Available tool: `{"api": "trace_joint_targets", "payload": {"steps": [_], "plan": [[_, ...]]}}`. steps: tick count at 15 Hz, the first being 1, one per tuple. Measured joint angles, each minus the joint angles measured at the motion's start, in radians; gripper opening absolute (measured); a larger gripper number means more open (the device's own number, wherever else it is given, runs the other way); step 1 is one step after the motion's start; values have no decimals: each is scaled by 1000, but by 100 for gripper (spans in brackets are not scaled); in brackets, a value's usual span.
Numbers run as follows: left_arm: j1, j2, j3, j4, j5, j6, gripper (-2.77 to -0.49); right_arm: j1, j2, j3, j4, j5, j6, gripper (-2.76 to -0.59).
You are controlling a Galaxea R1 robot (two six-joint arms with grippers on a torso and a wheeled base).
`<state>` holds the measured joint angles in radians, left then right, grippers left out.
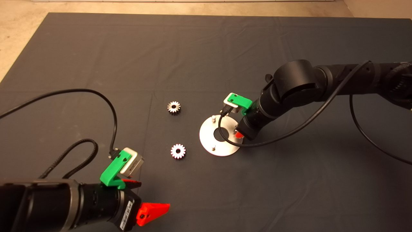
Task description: Install three planetary gears onto the carrier pins
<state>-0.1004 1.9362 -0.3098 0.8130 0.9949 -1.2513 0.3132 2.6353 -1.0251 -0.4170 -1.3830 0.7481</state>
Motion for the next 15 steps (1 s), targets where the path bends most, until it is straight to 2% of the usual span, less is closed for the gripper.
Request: {"api": "trace_joint_targets", "payload": {"steps": [11,15], "plan": [[0,-2,0,0,0,0,-62,0,0,-14,0,3,-1,-242],[0,-2,0,0,0,0,-62,0,0,-29,0,2,-15,-241]]}}
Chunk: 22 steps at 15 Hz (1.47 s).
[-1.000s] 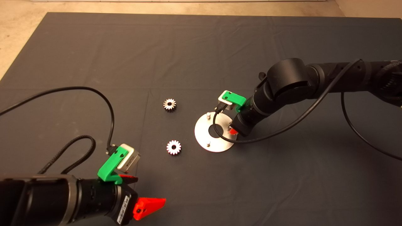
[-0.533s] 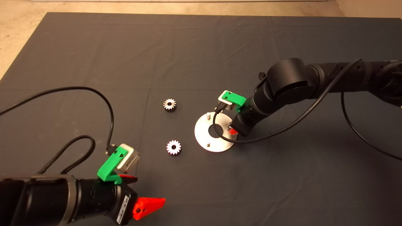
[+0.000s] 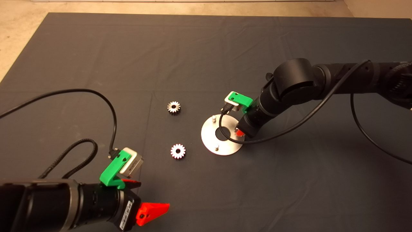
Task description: Install three planetary gears onto the carrier pins
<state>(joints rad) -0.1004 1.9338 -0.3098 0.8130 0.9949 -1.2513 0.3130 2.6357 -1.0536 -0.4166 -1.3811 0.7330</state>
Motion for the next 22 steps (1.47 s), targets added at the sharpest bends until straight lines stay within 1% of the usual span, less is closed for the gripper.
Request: {"api": "trace_joint_targets", "payload": {"steps": [11,19,20,22], "plan": [[0,0,0,0,0,0,-62,0,0,-2,0,0,-1,-240],[0,0,0,0,0,0,-62,0,2,-4,0,0,-1,-230],[-3,0,0,0,0,0,-62,0,2,-4,0,0,-1,-228],[-21,0,0,0,0,-1,-62,0,2,-5,0,0,-1,-225]]}}
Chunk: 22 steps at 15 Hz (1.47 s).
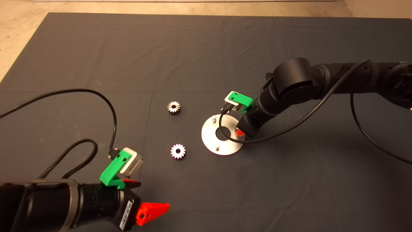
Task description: Install three planetary gears onto the carrier pins
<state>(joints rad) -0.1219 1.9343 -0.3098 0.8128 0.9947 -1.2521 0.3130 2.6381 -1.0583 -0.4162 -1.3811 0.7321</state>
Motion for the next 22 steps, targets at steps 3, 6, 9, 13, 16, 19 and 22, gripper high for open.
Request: {"api": "trace_joint_targets", "payload": {"steps": [3,6,9,13,16,19,22], "plan": [[-15,0,0,0,0,-19,-62,0,0,-1,0,0,0,-225],[-15,2,0,0,0,-19,-62,0,0,-1,0,-1,0,-220],[-15,2,0,0,0,-19,-62,0,0,-1,0,-1,0,-206],[-15,3,0,0,0,-19,-62,0,-4,-1,0,28,0,-191],[-15,3,0,0,1,-19,-62,0,-4,-1,3,99,0,-178],[-15,3,0,0,17,-19,-62,3,-15,8,30,106,1,-175],[-15,4,0,0,19,-19,-62,48,-82,80,51,110,3,-175]]}}
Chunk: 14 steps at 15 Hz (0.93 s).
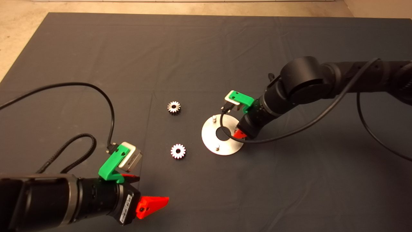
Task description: Install three planetary gears onto the carrier pins
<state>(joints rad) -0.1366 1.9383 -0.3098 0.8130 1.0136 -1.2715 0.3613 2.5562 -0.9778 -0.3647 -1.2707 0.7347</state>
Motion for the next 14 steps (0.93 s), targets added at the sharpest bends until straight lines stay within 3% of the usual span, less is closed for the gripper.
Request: {"api": "trace_joint_targets", "payload": {"steps": [2,6,7,8,10,12,14], "plan": [[0,0,0,0,0,0,-62,24,-99,64,0,8,4,-175],[-9,17,0,0,4,-3,-62,21,-379,254,29,-13,7,-175],[-15,27,0,0,19,-3,-62,21,-440,319,35,-16,7,-175],[-22,42,0,-1,50,-3,-62,16,-491,389,45,-15,7,-175],[-24,97,0,-1,91,-3,-62,-12,-571,487,71,-16,14,-175],[-26,167,0,-1,127,-4,-62,-32,-590,521,79,-20,34,-175],[-46,190,0,-1,174,-23,-62,-52,-590,530,79,-18,38,-175]]}}
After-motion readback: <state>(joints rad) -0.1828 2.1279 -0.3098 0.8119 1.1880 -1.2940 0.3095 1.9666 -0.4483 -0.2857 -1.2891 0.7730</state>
